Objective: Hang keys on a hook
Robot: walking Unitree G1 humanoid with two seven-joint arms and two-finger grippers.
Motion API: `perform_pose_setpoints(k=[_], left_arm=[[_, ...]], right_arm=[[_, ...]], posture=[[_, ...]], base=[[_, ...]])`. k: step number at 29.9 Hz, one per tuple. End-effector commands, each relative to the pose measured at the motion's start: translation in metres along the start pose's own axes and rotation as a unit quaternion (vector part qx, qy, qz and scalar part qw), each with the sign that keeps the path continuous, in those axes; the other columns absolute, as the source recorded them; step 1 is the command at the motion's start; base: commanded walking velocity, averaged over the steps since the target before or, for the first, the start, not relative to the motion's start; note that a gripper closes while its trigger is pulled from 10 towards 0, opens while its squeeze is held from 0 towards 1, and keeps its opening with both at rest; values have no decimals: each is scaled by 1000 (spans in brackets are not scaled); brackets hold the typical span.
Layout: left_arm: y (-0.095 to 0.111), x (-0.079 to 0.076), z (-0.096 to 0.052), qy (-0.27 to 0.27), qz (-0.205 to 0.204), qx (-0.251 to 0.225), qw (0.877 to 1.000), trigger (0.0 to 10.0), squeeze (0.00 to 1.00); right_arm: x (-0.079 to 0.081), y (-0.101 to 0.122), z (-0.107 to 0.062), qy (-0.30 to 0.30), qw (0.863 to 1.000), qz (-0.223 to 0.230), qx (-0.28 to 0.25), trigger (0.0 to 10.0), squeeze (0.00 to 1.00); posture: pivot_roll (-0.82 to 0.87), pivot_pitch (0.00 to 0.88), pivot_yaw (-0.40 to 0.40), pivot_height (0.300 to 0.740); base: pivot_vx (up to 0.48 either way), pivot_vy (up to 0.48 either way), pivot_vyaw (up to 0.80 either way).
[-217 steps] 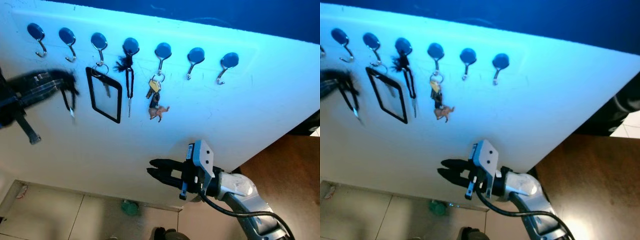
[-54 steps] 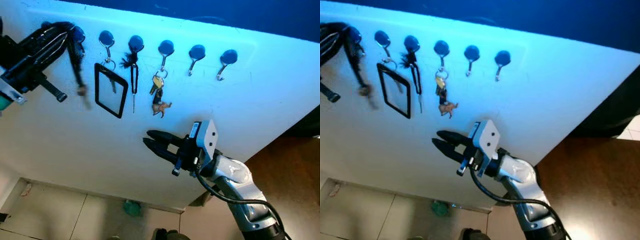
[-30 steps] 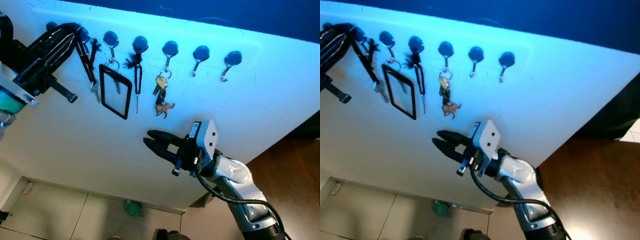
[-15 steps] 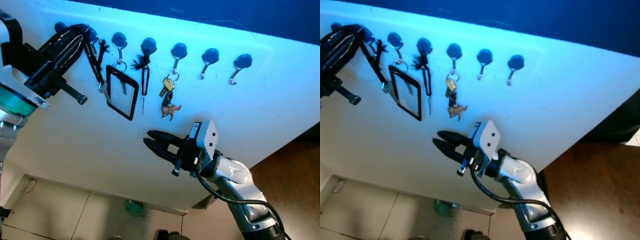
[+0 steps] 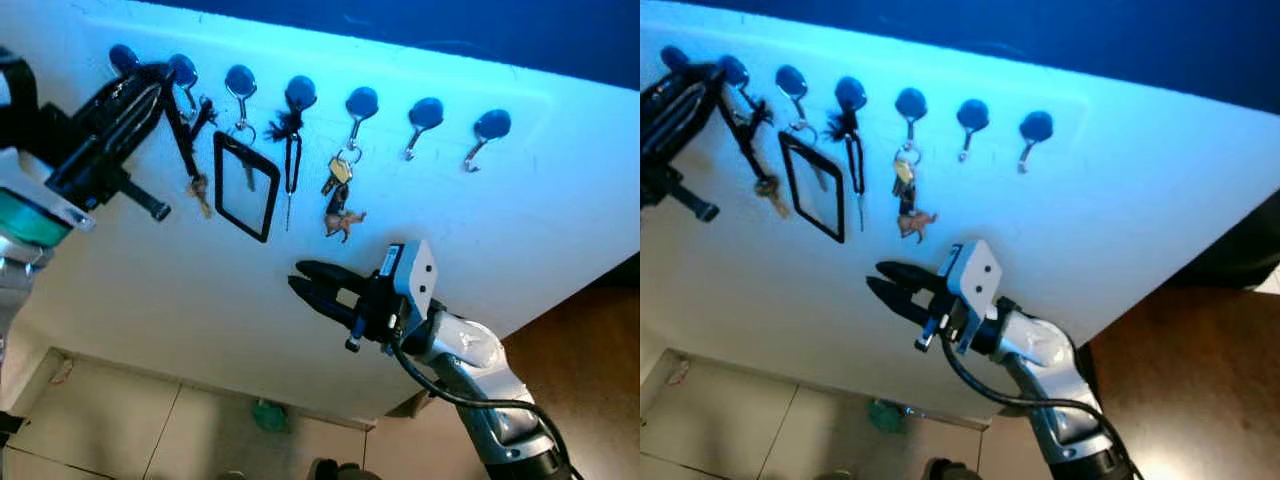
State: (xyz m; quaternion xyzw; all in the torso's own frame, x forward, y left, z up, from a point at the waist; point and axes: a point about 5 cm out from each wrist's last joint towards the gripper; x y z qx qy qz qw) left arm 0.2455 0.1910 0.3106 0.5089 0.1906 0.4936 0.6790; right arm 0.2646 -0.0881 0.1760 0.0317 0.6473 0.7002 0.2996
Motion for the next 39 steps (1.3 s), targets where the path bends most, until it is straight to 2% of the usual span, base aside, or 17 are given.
perform_pose_setpoints(k=[1,4,15,18,23,25,28,32,34,35,36,39], left_arm=[[-11,-3,1,-3,2,27,1000,10000,0],[-14,-4,1,-2,27,38,999,10000,0],[-15,-4,-1,11,40,37,998,10000,0],[-11,1,0,25,62,31,997,10000,0],[-7,3,0,27,68,24,997,10000,0],[3,7,0,31,65,9,997,10000,0],[11,10,-2,26,68,0,997,10000,0],[24,12,-5,-9,108,9,994,10000,0],[24,12,-5,-9,108,9,994,10000,0],[29,13,-6,-34,135,21,990,10000,0],[30,13,-6,-42,144,25,988,10000,0],[31,13,-6,-50,151,29,987,10000,0]], right_arm=[[0,-3,-1,-1,1000,1,7,10000,0],[-1,-3,-1,-4,1000,2,6,10000,0],[1,-3,-1,0,1000,4,7,10000,0],[0,-4,-2,2,1000,4,9,10000,0],[0,-4,-2,1,1000,3,8,10000,0],[-1,-4,-2,2,1000,3,8,10000,0],[-1,-4,-2,2,1000,3,8,10000,0],[-1,-4,-1,3,1000,3,7,10000,0],[-1,-4,-1,3,1000,3,7,10000,0],[-1,-4,-1,3,1000,3,7,10000,0],[0,-4,0,3,1000,3,7,10000,0],[0,-4,0,2,1000,4,7,10000,0]], posture=[[85,78,41,740],[95,79,41,740],[97,78,37,740],[94,74,33,740],[94,72,33,740],[97,67,33,740],[98,67,32,740],[103,69,33,740],[103,69,33,740],[104,71,35,740],[104,71,35,740],[104,71,35,740]], base=[[0,0,0],[0,0,0],[0,0,0],[0,0,0],[0,0,0],[0,0,0],[0,0,0],[0,0,0],[0,0,0],[0,0,0],[0,0,0],[0,0,0]])
Point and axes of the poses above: a point about 5 cm out from each wrist's last joint towards the gripper, its own z axis pointing out of the wrist towards the gripper, its own y axis along the axis of the wrist's last joint, x = y × z, and after that the axes turned 8 degrees about -z, right-handed
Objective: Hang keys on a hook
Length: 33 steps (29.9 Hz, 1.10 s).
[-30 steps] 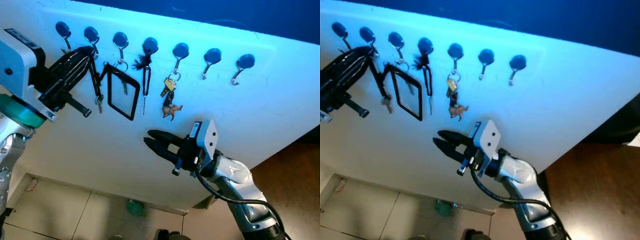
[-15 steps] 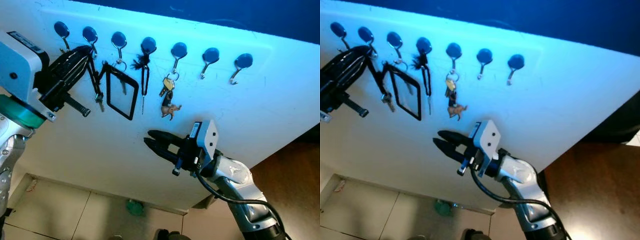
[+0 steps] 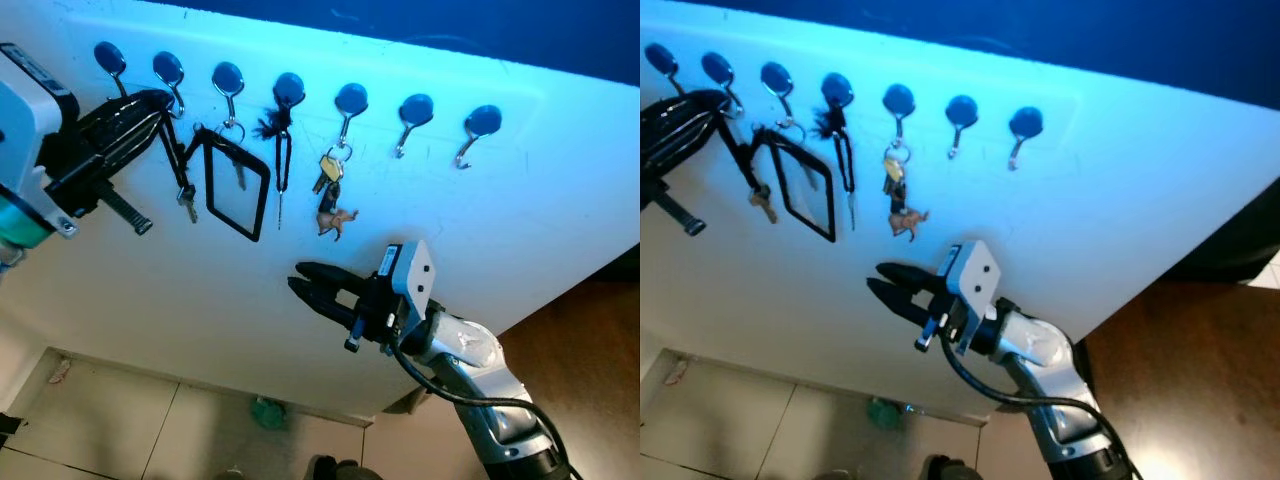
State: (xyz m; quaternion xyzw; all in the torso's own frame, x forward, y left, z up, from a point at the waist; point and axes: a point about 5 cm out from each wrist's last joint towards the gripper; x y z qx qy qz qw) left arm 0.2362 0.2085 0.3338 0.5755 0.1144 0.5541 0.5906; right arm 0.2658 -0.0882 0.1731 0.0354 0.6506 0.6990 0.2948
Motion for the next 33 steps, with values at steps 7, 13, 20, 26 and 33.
perform_pose_setpoints(k=[7,13,20,26,33], left_arm=[[17,8,-2,-24,47,-9,999,10000,0],[26,21,-8,-18,69,-6,997,10000,0],[22,20,-13,-1,-27,-44,999,10000,0],[21,19,-15,-10,-49,-53,997,10000,0],[24,6,-18,-74,-52,-42,995,10000,0]], right_arm=[[1,-1,-1,-1,1000,0,2,10000,0],[0,-1,-1,-2,1000,1,2,10000,0],[1,-2,0,-2,1000,3,1,10000,0],[1,-1,-1,-2,1000,2,1,10000,0],[0,-1,-1,-2,1000,2,3,10000,0]], posture=[[102,78,36,740],[105,80,37,740],[105,81,37,740],[95,82,35,740],[99,86,33,740]], base=[[0,0,0],[0,0,0],[0,0,0],[0,0,0],[0,0,0]])
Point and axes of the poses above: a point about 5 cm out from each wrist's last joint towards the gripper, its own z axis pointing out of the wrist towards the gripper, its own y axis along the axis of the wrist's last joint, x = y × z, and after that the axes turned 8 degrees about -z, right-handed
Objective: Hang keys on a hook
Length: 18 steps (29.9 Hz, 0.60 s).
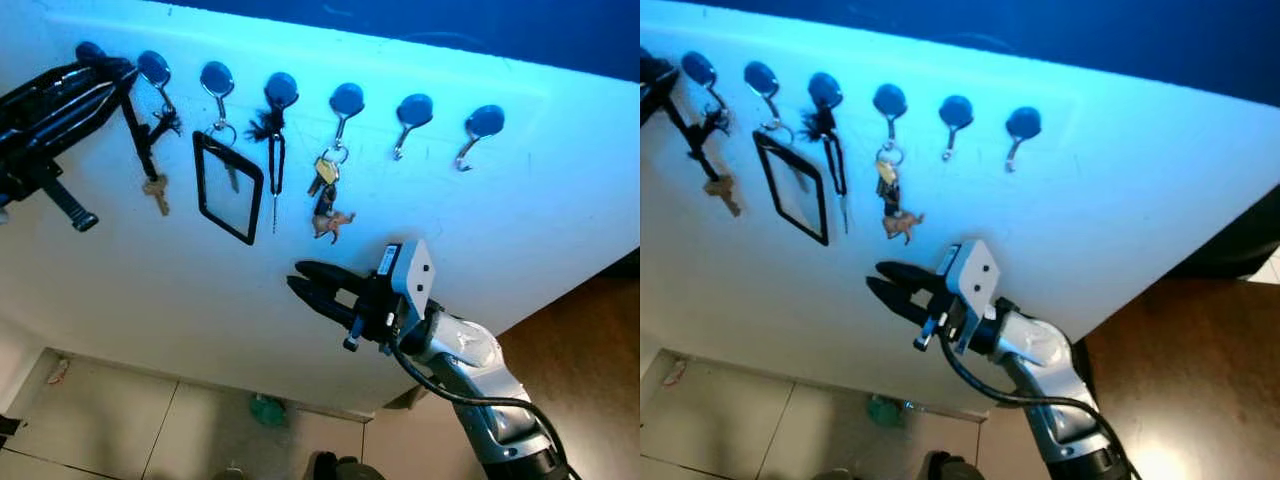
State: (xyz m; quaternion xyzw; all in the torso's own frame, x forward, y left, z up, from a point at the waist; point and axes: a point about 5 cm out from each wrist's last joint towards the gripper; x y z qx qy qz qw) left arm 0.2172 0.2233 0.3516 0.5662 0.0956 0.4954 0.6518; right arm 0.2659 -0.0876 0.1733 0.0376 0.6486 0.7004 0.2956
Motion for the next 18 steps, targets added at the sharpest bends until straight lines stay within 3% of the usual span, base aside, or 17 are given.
perform_pose_setpoints(k=[1,8,18], left_arm=[[3,-8,0,-27,5,4,1000,10000,0],[-4,-18,9,-44,3,8,999,10000,0],[-6,-8,12,-13,14,7,1000,10000,0]], right_arm=[[0,-1,-2,0,1000,1,4,10000,0],[0,-1,-1,2,1000,0,3,10000,0],[0,0,-2,-1,1000,0,4,10000,0]], posture=[[99,86,33,740],[98,86,30,740],[91,89,36,740]], base=[[0,0,0],[0,0,0],[0,0,0]])
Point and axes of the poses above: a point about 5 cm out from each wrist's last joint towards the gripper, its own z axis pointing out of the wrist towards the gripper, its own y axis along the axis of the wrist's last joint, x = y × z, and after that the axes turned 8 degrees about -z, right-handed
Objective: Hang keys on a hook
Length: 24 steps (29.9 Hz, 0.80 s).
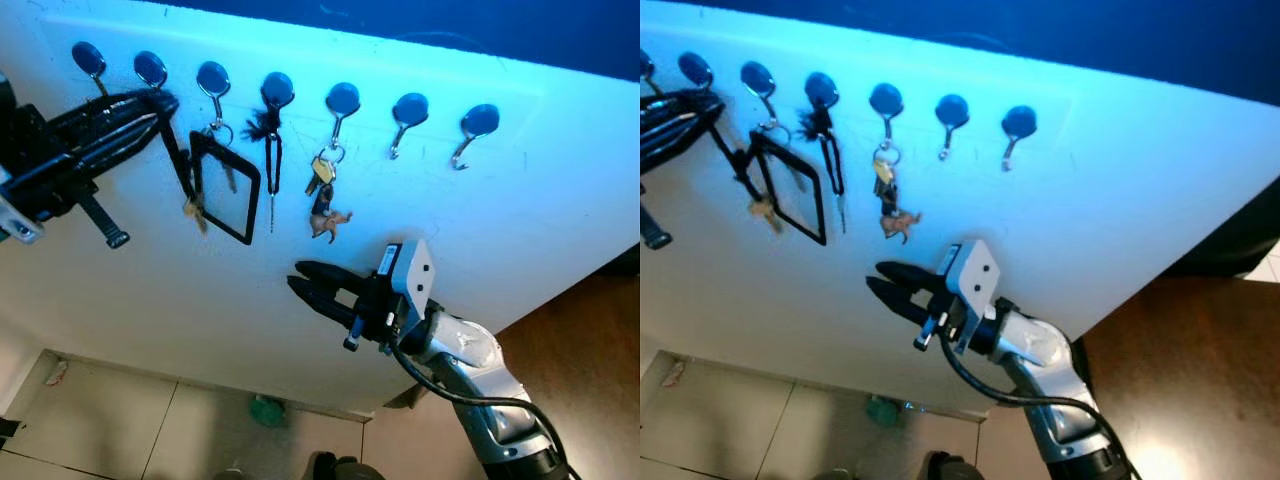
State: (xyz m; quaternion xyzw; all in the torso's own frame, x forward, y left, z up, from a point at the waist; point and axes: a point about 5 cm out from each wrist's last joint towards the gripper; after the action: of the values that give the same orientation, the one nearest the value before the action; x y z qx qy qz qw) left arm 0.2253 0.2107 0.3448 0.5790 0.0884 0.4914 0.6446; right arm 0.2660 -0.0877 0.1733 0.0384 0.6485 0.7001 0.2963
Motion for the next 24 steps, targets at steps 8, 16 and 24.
perform_pose_setpoints(k=[8,16,24], left_arm=[[14,1,-12,-17,11,1,1000,10000,0],[5,4,-7,1,15,1,1000,10000,0],[0,11,-2,32,18,-3,999,10000,0]], right_arm=[[1,-1,-3,1,1000,1,4,10000,0],[0,-1,-1,3,1000,-1,3,10000,0],[-1,0,-3,2,1000,-4,5,10000,0]], posture=[[100,85,32,740],[86,76,31,740],[79,71,29,740]], base=[[0,0,0],[0,0,0],[0,0,0]])
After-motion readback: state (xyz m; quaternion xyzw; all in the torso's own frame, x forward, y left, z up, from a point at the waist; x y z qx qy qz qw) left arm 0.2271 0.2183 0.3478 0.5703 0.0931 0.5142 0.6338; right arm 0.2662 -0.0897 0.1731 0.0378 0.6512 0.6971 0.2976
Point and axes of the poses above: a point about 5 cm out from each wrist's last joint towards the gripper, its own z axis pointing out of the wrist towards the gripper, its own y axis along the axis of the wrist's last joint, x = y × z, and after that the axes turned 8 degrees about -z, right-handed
